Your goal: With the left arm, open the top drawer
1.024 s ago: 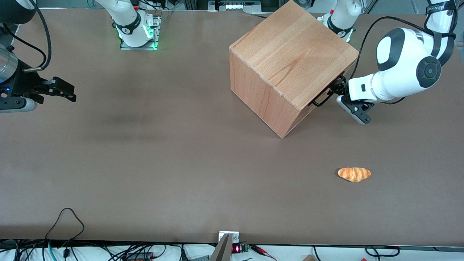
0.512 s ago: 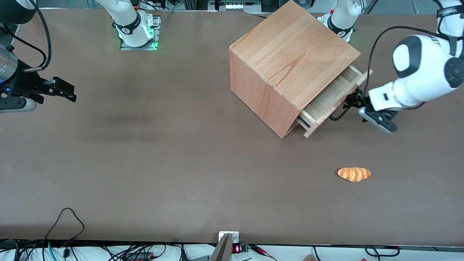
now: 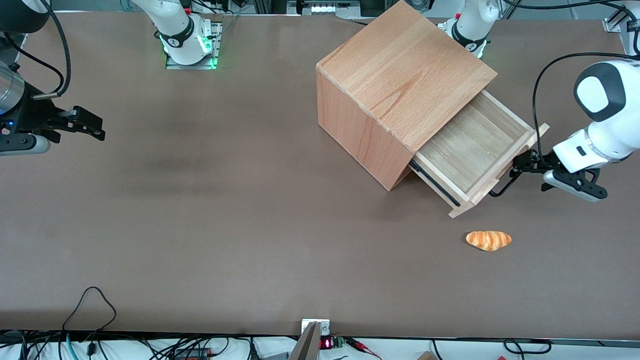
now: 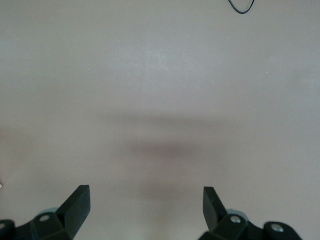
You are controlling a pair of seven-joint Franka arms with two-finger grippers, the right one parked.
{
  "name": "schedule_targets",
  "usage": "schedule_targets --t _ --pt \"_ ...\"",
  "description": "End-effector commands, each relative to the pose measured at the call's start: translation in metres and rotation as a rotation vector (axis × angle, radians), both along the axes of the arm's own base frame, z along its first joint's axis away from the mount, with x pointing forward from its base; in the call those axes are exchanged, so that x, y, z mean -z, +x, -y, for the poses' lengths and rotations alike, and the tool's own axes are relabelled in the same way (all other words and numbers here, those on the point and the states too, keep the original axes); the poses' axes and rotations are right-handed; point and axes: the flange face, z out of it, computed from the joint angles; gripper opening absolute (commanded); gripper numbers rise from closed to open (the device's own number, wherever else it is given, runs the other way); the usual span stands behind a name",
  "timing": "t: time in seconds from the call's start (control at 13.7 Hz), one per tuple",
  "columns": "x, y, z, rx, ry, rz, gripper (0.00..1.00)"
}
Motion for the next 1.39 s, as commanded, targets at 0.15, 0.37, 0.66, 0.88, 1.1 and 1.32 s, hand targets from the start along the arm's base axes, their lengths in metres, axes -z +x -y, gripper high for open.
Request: schedule_targets --t 0.15,0.37,0.66,0.88,1.1,1.32 --pt "-0.042 0.007 -0.003 -0.041 -0.029 0.026 1.0" --pt "-0.07 0.005 -0.005 -0.062 -0.048 -0.013 1.0" --pt "-0.131 -0.01 -0.008 -0.218 0.042 -0.051 1.0" --pt "-0.174 -0.034 -0.001 -0.336 0.094 -0.136 1.0" --pt "-0.204 -0.051 0.007 -0.406 0.098 -0.215 1.0" --pt "-0.209 -0.05 0.011 -0.405 0.149 -0.199 1.0"
